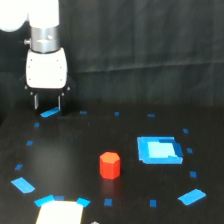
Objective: Pick up the red object from the table
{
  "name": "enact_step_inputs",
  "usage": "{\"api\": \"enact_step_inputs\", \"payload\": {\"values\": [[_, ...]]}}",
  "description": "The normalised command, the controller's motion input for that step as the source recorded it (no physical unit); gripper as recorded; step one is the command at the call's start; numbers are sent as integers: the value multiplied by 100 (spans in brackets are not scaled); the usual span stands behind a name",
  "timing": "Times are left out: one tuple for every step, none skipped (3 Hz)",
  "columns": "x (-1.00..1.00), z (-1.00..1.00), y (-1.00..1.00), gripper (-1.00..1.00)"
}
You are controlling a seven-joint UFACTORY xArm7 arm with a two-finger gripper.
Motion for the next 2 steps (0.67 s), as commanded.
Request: {"api": "enact_step_inputs", "payload": {"values": [[100, -73, -100, 22], [100, -100, -94, 27]]}}
